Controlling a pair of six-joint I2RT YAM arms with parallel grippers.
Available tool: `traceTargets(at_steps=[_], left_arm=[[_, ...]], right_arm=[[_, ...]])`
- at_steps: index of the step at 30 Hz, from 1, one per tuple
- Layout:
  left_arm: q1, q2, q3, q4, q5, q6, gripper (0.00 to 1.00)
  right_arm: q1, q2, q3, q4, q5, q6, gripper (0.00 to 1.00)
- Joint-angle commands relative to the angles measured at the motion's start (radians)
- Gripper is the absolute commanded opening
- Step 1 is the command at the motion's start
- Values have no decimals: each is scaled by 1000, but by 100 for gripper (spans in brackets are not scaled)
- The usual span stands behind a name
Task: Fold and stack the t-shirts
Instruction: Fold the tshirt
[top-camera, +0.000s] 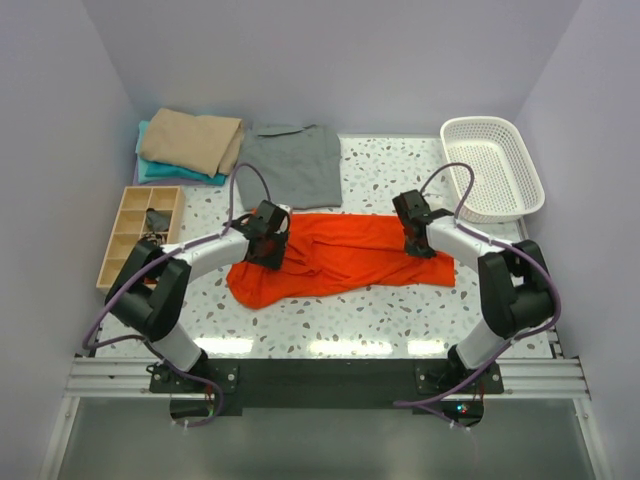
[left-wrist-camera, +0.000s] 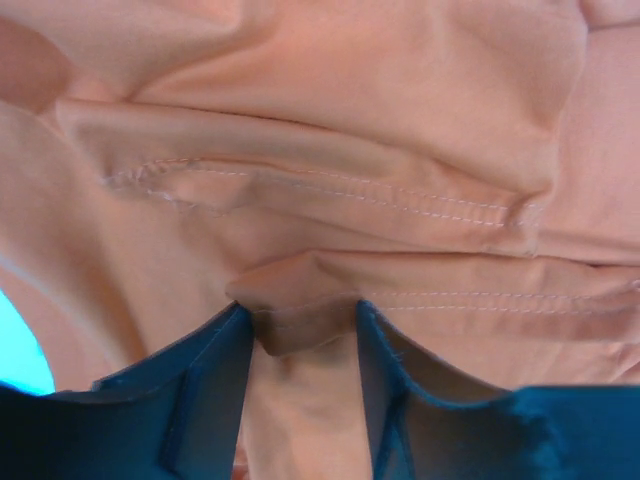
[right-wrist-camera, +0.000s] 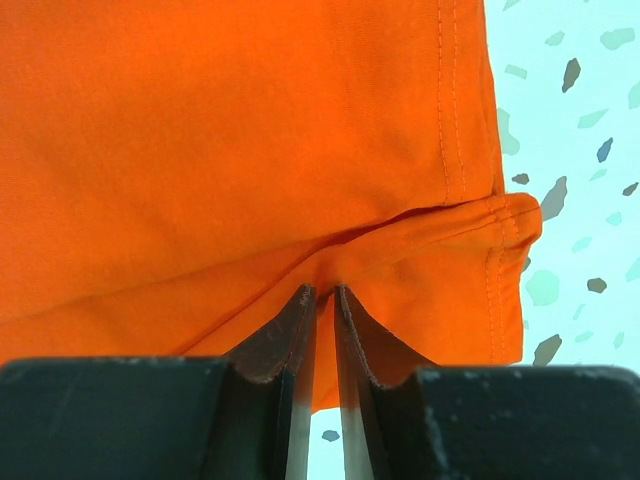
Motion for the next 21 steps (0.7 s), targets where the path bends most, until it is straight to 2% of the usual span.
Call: traceTargets(at_steps=[1, 10, 17, 21], left_arm=[[-6, 2, 11, 56, 25, -2, 35], [-5, -58, 123, -99, -95, 24, 12], [3, -95, 227, -194, -265, 73, 8], [12, -78, 244, -197, -280, 99, 8]], right_arm=[[-11, -49, -5, 14, 15, -10, 18], [-11, -117, -56, -24, 24, -9, 17], [-12, -163, -74, -74, 82, -7, 15], [-11, -155, -66, -95, 94, -16, 15]])
